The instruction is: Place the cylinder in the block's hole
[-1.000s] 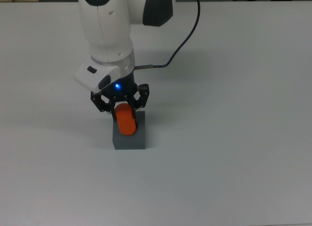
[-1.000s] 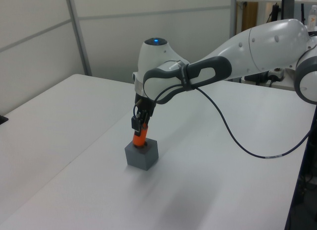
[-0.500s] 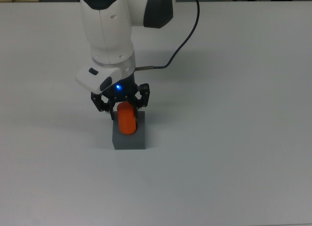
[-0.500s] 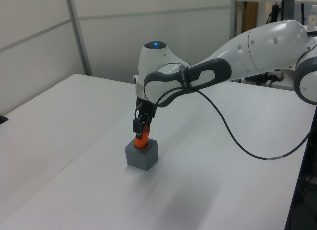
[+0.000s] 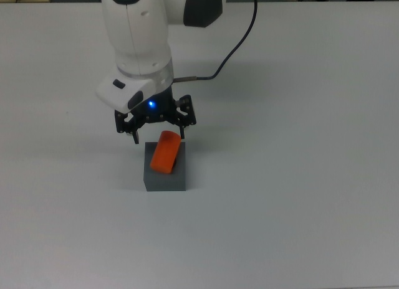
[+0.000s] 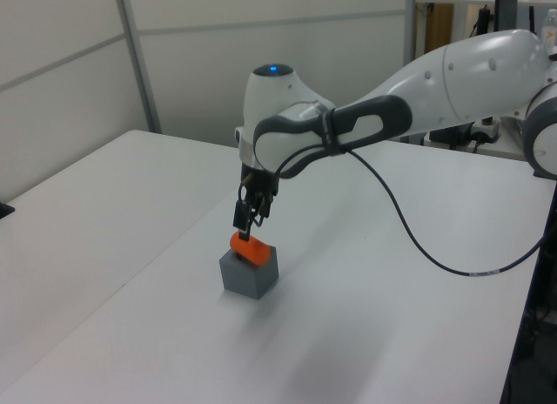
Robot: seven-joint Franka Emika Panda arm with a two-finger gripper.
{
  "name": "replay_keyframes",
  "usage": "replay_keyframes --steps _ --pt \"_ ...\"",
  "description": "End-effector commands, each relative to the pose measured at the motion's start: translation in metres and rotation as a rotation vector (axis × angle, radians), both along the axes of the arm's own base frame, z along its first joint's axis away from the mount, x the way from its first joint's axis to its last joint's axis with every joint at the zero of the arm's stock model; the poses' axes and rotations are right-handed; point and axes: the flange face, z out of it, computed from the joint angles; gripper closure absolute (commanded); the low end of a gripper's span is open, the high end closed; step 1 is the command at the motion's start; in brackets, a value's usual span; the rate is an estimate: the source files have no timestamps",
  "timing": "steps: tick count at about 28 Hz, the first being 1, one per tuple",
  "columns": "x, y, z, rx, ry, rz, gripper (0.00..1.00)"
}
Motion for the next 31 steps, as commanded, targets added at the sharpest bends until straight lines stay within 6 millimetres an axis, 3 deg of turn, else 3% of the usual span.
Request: replay_keyframes --steps 1,11,20,25,31 --pt "-0.011 -0.002 0.03 -0.007 0.022 -0.01 0.0" --pt "-0.026 -0.011 0.052 -0.011 0.063 -0.017 0.0" --pt "-0.062 -0.05 0.082 -0.088 0.266 -0.049 0.0" --pt "-0.067 -0.07 0.082 -0.111 0.295 -0.077 0.0" --pt "-0.063 -0.07 0.075 -0.103 0.293 -0.075 0.0"
